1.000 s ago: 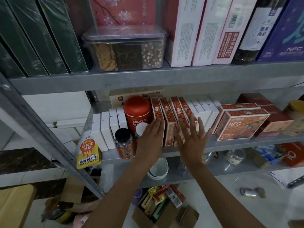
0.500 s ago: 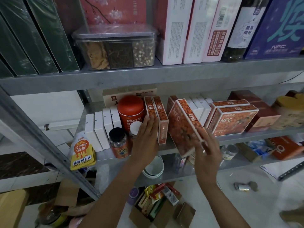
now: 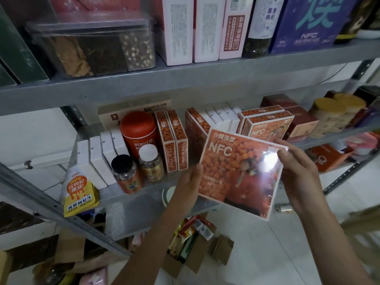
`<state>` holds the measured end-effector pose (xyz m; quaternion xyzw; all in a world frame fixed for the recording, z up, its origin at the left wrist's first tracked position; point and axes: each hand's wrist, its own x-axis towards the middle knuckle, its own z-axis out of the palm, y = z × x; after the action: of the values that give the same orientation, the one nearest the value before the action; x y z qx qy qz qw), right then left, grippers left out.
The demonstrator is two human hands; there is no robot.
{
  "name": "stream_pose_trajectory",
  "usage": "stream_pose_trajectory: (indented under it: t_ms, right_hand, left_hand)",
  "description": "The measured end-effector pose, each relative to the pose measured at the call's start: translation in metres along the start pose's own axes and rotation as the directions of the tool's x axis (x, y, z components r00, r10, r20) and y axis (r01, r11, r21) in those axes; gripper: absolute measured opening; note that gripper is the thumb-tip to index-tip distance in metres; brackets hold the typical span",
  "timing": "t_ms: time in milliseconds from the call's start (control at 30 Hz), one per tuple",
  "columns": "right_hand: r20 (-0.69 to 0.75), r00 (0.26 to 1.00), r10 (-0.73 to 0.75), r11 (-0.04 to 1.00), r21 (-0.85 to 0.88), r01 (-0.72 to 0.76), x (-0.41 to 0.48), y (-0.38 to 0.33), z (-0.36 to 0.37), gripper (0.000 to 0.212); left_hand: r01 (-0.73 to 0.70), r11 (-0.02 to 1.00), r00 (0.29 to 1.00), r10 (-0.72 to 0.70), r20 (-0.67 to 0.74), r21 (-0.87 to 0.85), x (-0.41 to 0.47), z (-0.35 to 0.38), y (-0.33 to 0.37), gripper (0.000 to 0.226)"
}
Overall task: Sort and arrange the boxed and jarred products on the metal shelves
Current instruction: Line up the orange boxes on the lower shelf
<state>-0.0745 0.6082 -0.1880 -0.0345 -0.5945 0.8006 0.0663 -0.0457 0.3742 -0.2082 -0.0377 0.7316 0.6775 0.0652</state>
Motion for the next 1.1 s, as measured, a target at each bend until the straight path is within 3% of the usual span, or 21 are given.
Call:
stream_pose_trajectory:
  t_ms: [100, 167, 333, 400, 433, 500, 533, 600, 667, 800, 833, 900, 933, 1000, 1067, 1100]
  right_hand:
    - [0.099, 0.976, 0.194, 0.956, 0.202, -0.211, 0.002, 0.004, 0.008, 0.049]
    - [0.179, 0.927, 0.330, 0.845, 0.382, -0.374, -0.003, 0.004, 0.013, 0.050]
    - [0.430, 0.871, 0.237, 0.698, 0.548, -0.461, -0.010, 0.005, 0.019, 0.050]
    - [0.494, 0.846, 0.198, 0.680, 0.553, -0.482, -0.014, 0.005, 0.022, 0.055]
    - [0.480, 0.855, 0.199, 0.696, 0.545, -0.468, -0.014, 0.002, 0.022, 0.057]
    - [0.459, 0.843, 0.282, 0.651, 0.554, -0.519, -0.011, 0.006, 0.023, 0.051]
    - [0.374, 0.861, 0.345, 0.682, 0.531, -0.504, -0.007, 0.007, 0.021, 0.048]
    - [0.261, 0.895, 0.362, 0.756, 0.480, -0.446, -0.003, 0.012, 0.019, 0.055]
    - [0.226, 0.886, 0.405, 0.760, 0.455, -0.463, -0.001, 0.017, 0.024, 0.059]
    - [0.200, 0.847, 0.493, 0.716, 0.460, -0.526, -0.006, 0.025, 0.024, 0.059]
    - [0.247, 0.840, 0.483, 0.681, 0.497, -0.538, -0.007, 0.028, 0.021, 0.056]
    - [0.317, 0.839, 0.443, 0.624, 0.562, -0.542, -0.011, 0.033, 0.018, 0.056]
    - [0.302, 0.857, 0.417, 0.666, 0.540, -0.514, -0.011, 0.037, 0.017, 0.058]
    - [0.192, 0.912, 0.362, 0.878, 0.259, -0.403, -0.016, 0.049, 0.016, 0.051]
    - [0.164, 0.939, 0.302, 0.952, -0.012, -0.304, -0.023, 0.061, 0.017, 0.041]
    - [0.188, 0.933, 0.308, 0.951, -0.021, -0.309, -0.026, 0.066, 0.016, 0.044]
  left_hand:
    - [0.128, 0.992, 0.990, -0.128, -0.061, -0.005, -0.005, 0.010, -0.004, 0.046]
    - [0.173, 0.985, 0.981, -0.171, -0.092, 0.005, -0.007, 0.016, -0.005, 0.054]
    - [0.185, 0.983, 0.981, -0.183, -0.065, 0.024, -0.015, 0.021, -0.004, 0.035]
    - [0.128, 0.967, 0.991, -0.118, -0.060, 0.221, -0.017, 0.021, -0.005, 0.043]
    - [0.041, 0.904, 0.997, -0.007, -0.081, 0.425, -0.018, 0.020, -0.008, 0.050]
    - [-0.181, 0.636, 0.940, 0.337, -0.058, 0.750, -0.025, 0.020, -0.007, 0.064]
    - [-0.311, 0.521, 0.889, 0.456, 0.048, 0.795, -0.028, 0.022, -0.005, 0.071]
    - [-0.509, 0.318, 0.785, 0.553, 0.279, 0.800, -0.033, 0.029, -0.007, 0.087]
    - [-0.532, 0.170, 0.713, 0.618, 0.330, 0.830, -0.032, 0.034, -0.017, 0.094]
    - [-0.502, 0.336, 0.722, 0.670, 0.173, 0.797, -0.028, 0.038, -0.021, 0.076]
    - [-0.505, 0.410, 0.745, 0.652, 0.143, 0.760, -0.029, 0.038, -0.021, 0.073]
    - [-0.440, 0.660, 0.841, 0.540, 0.023, 0.609, -0.031, 0.038, -0.019, 0.066]
    - [-0.366, 0.787, 0.890, 0.453, -0.061, 0.497, -0.032, 0.037, -0.018, 0.060]
    - [-0.183, 0.948, 0.949, 0.239, -0.203, 0.262, -0.031, 0.034, -0.013, 0.047]
    - [-0.072, 0.995, 0.978, 0.056, -0.200, -0.074, -0.028, 0.032, -0.009, 0.038]
    - [-0.043, 0.974, 0.988, 0.009, -0.153, -0.222, -0.029, 0.031, -0.008, 0.038]
